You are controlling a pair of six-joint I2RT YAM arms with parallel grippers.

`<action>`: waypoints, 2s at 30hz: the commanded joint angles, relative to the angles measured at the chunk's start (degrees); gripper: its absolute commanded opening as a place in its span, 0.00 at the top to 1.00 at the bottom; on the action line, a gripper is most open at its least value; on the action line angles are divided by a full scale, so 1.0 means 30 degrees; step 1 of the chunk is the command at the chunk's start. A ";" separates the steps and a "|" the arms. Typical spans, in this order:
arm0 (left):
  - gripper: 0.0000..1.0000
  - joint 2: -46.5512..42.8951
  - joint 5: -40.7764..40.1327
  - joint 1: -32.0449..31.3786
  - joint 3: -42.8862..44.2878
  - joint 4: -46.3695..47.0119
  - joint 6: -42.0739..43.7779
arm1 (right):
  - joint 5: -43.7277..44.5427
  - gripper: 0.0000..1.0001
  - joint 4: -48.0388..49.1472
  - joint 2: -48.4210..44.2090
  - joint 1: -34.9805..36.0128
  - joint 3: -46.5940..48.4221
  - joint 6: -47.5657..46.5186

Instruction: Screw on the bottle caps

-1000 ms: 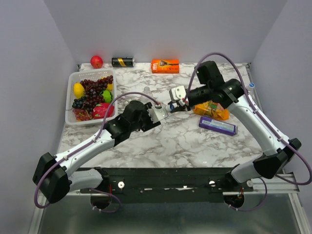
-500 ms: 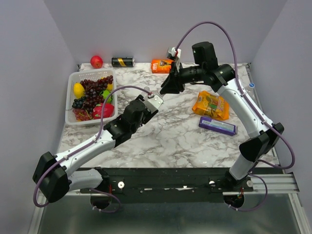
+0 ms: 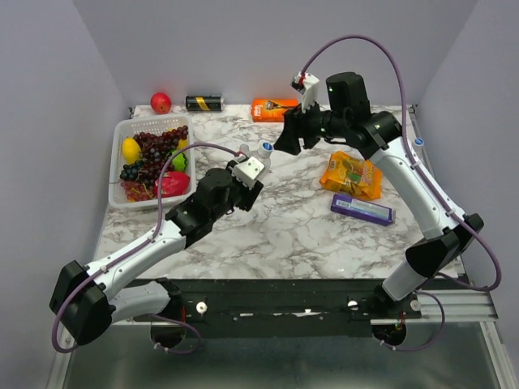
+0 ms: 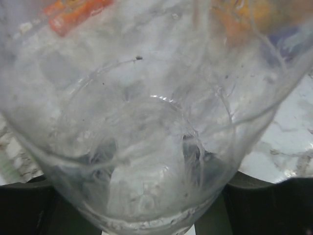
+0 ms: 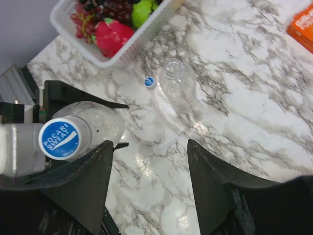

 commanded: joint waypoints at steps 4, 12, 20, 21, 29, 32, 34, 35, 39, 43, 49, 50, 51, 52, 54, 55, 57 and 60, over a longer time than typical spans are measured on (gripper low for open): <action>1.00 0.0393 0.5973 0.0633 -0.0948 0.2056 -0.3047 | 0.3266 0.30 -0.0104 -0.2700 -0.0005 -0.3331 0.0950; 1.00 0.1534 0.8693 0.0633 -0.2033 0.5456 -0.4306 | 0.1225 0.30 0.0889 -0.5161 -0.0005 -0.6379 -0.1421; 1.00 0.2884 1.1511 0.0574 -0.1185 0.7071 -0.4514 | -0.4759 0.20 0.6573 -0.5547 0.0024 -0.8288 0.0568; 1.00 0.2971 1.1628 0.0545 -0.1125 0.7071 -0.4485 | -0.4759 0.20 0.6662 -0.5399 0.0024 -0.8228 0.0539; 1.00 0.3119 1.2420 0.0515 -0.0949 0.7305 -0.4308 | -0.4789 0.28 0.8390 -0.4812 0.0024 -0.8637 0.0713; 1.00 0.3119 1.2625 0.0515 -0.0891 0.7276 -0.4104 | -0.4028 0.33 0.9151 -0.4694 0.0024 -0.8900 0.1151; 1.00 0.3177 1.2713 0.0486 -0.0861 0.7276 -0.4016 | -0.3706 0.36 0.9735 -0.4520 0.0024 -0.8960 0.1154; 1.00 0.3148 1.2742 0.0515 -0.0861 0.7247 -0.4045 | -0.3704 0.44 0.9797 -0.4373 0.0024 -0.8902 0.1154; 1.00 0.3206 1.2626 0.0515 -0.0861 0.7305 -0.4074 | -0.3441 0.69 0.9827 -0.3874 0.0024 -0.8726 0.0891; 0.53 0.3206 1.1633 0.0544 -0.0715 0.6578 -0.4279 | -0.2713 0.87 0.9826 -0.3873 0.0024 -0.8725 -0.0654; 0.01 0.2069 0.7211 0.0983 -0.0274 0.1635 -0.3023 | -0.0775 0.94 1.0935 -0.3436 -0.0765 -0.8783 -0.4001; 0.01 0.1745 0.6741 0.1100 -0.0420 0.1100 -0.2787 | -0.0717 0.95 1.1172 -0.3289 -0.0999 -0.8813 -0.4350; 0.01 0.1336 0.6041 0.1217 -0.0798 0.0630 -0.2495 | -0.0658 0.95 1.1406 -0.3114 -0.1437 -0.8842 -0.4528; 0.01 0.0548 0.5860 0.1334 -0.0976 -0.0361 -0.2376 | -0.0686 0.95 1.1989 -0.2764 -0.1673 -0.8929 -0.4704; 0.01 -0.0188 0.5537 0.1599 -0.1357 -0.1449 -0.2054 | -0.0745 0.95 1.2432 -0.2323 -0.2113 -0.8960 -0.5202; 0.01 -0.0859 0.5449 0.1628 -0.1446 -0.2528 -0.1821 | -0.0658 0.95 1.2927 -0.1828 -0.2492 -0.8960 -0.5378; 0.01 -0.1507 0.5419 0.1658 -0.1651 -0.3443 -0.1354 | -0.0599 0.95 1.3573 -0.1328 -0.2933 -0.9106 -0.5701; 0.01 -0.2213 0.5418 0.1716 -0.1536 -0.4937 -0.1174 | -0.0512 0.95 1.4600 -0.0185 -0.3666 -0.9048 -0.5965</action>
